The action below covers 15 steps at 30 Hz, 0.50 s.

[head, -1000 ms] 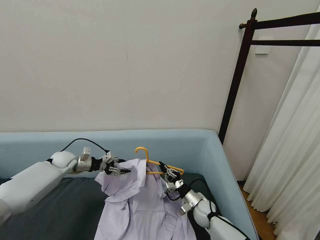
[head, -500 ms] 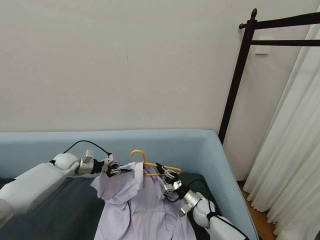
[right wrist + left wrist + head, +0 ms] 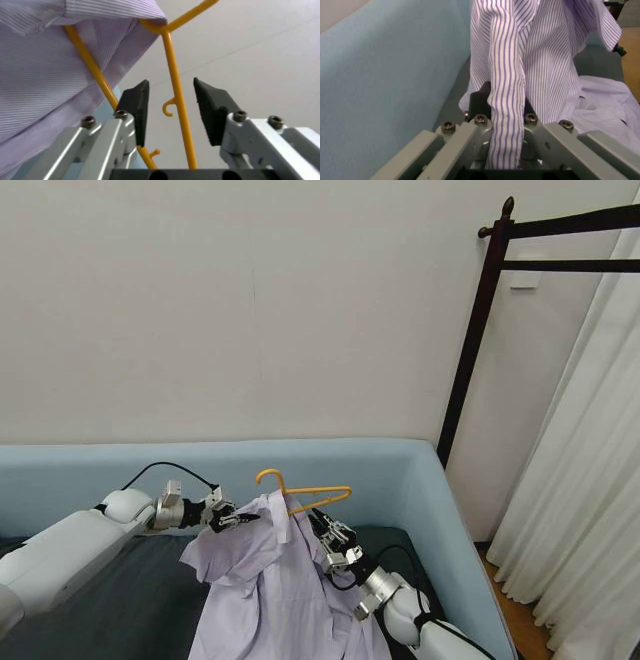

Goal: Pick up the clothes from the sofa and hang them on the clothes hanger.

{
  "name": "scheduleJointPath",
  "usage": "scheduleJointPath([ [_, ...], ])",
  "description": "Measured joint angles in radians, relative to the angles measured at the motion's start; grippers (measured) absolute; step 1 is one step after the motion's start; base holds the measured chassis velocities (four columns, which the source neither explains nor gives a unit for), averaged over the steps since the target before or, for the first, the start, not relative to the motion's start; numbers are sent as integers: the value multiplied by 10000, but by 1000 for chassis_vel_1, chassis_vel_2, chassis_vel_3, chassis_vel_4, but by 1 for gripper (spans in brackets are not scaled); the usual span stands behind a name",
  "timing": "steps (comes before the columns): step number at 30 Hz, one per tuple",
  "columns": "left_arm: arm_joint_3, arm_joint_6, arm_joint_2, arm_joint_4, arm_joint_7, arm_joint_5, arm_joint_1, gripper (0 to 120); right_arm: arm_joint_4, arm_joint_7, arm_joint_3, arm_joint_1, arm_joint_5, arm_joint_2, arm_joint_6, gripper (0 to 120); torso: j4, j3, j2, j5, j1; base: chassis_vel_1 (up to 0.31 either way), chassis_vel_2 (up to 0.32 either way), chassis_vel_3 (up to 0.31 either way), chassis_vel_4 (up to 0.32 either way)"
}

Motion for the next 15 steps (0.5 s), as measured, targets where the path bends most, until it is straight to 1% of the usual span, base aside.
scheduleJointPath([
  [1,-26,-10,8,-2,-20,-1,23,1,210,-39,-97,-115,310,-127,-74,46,0,0,0,-1,0,0,0,0,0],
  [2,-26,-10,8,-2,-20,-1,23,1,210,-39,-97,-115,310,-127,-74,46,0,0,0,-1,0,0,0,0,0],
  [4,-84,-26,15,-18,-43,-3,67,1,632,-106,-152,-437,965,-380,-251,52,1,0,0,-1,0,0,0,0,0],
  [6,-144,-34,31,-76,-73,-15,96,1,955,-208,-126,-925,1709,-660,-516,64,0,-1,0,-1,0,0,0,0,0],
  [7,-144,-34,31,-76,-73,-15,96,1,955,-208,-126,-925,1709,-660,-516,64,0,-1,0,-1,0,0,0,0,0],
  [8,-163,-35,45,-119,-86,-20,100,1,973,-260,-91,-1186,1988,-756,-634,68,-1,-1,0,0,-1,0,0,0,0],
  [9,-181,-35,56,-163,-104,-34,103,1,932,-292,-46,-1362,2134,-802,-680,71,-2,-1,0,0,-1,0,0,0,0],
  [11,-201,-34,104,-321,-145,-112,102,1,434,-475,120,-1905,2560,-855,-763,82,-6,-1,1,1,-1,0,0,0,0],
  [12,-201,-34,104,-321,-145,-112,102,1,434,-475,120,-1905,2560,-855,-763,82,-6,-1,1,1,-1,0,0,0,0],
  [13,-191,-25,134,-360,-158,-127,97,1,190,-567,134,-2048,2678,-825,-801,86,-7,0,0,1,-1,0,0,0,0],
  [15,-134,-11,179,-450,-166,-158,68,1,-390,-702,262,-2188,2784,-657,-844,95,-4,-1,1,-1,-1,0,0,0,0],
])
